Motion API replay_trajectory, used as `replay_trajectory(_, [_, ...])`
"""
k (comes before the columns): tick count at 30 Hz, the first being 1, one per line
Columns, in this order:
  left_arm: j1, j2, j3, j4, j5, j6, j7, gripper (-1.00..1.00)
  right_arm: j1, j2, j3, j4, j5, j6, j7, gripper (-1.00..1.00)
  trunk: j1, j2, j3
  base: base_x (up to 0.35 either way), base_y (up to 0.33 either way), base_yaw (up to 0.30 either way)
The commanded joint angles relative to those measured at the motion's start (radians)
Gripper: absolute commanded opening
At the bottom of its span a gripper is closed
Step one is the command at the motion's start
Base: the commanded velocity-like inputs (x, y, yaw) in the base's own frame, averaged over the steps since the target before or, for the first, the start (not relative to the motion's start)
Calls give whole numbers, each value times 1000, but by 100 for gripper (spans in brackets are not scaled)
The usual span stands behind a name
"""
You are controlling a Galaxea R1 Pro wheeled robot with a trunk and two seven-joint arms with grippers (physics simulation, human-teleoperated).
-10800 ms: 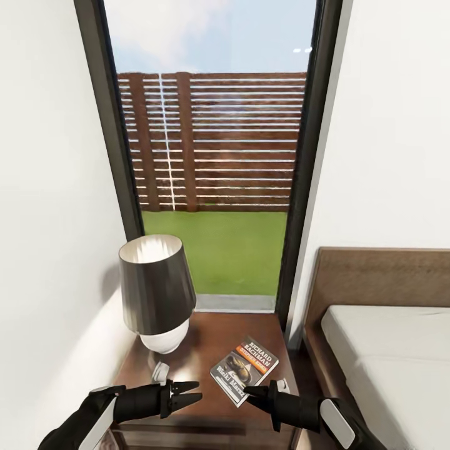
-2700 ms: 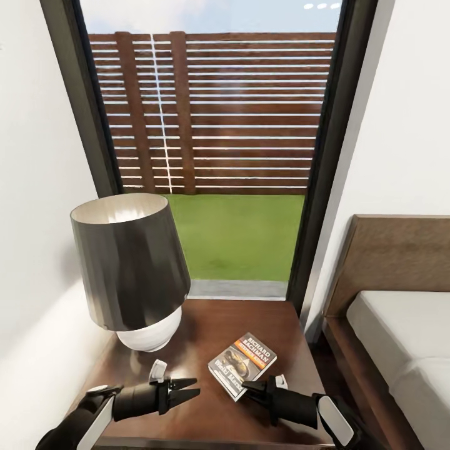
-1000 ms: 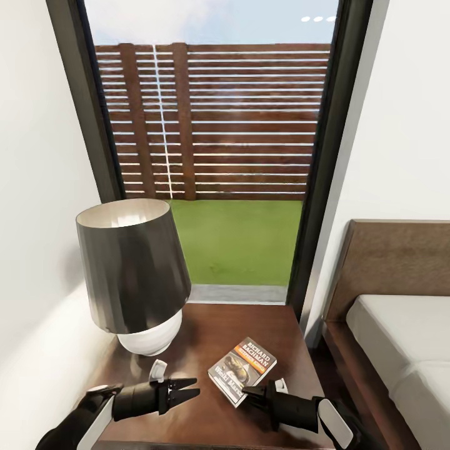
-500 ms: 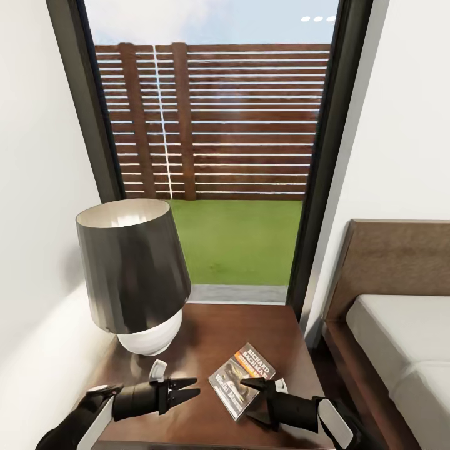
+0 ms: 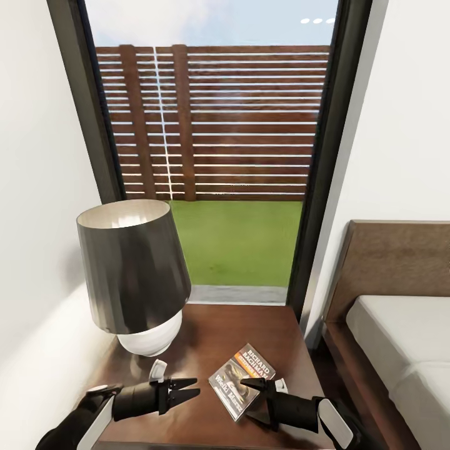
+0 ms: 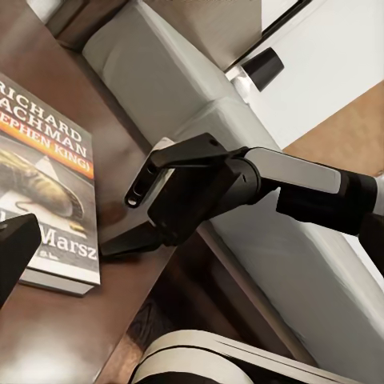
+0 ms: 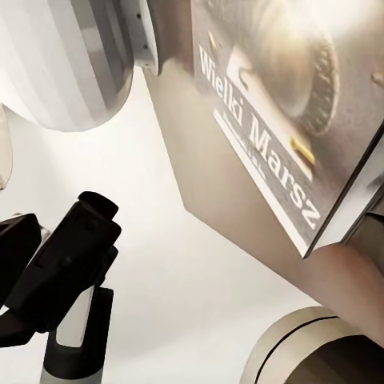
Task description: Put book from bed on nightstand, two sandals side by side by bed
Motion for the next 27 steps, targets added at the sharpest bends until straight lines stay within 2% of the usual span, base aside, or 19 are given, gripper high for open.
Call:
replay_trajectory(1, [-1,1,-4,0,9,10,0,100,-1,-1,4,0,2,0,6,100,0,0,-1,0,0,0])
replay_trajectory(21, [-1,1,4,1,9,10,1,100,-1,-1,4,0,2,0,6,100,0,0,-1,0,0,0])
replay_trajectory(27, [0,1,6,1,9,10,2,100,-1,-1,4,0,2,0,6,100,0,0,-1,-242,0,0])
